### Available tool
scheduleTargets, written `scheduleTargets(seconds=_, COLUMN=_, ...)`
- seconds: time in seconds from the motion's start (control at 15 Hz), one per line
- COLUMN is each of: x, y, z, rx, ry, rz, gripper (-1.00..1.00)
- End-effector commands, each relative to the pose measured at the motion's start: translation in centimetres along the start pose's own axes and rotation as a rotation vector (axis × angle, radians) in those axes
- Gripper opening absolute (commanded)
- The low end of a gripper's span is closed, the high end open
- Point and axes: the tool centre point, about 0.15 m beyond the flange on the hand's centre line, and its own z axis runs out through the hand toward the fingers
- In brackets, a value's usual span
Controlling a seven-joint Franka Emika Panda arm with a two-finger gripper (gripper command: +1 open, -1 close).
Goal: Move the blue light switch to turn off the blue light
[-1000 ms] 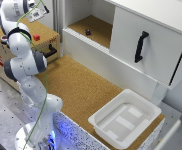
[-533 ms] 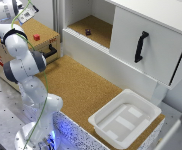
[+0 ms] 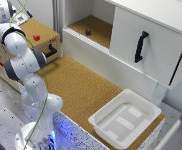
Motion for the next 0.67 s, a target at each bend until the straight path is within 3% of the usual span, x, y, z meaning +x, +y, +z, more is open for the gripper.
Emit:
scheduleTargets(seconds=0.0, x=2.6, y=1.1, z=1.9, rx=-0.006, ry=-0.146, rz=0.044, gripper=-1.0)
scheduleTargets(seconds=0.6, x=4.6, y=3.4, z=7.2, rx=-0.023, ry=-0.135, rz=0.137, gripper=-1.0)
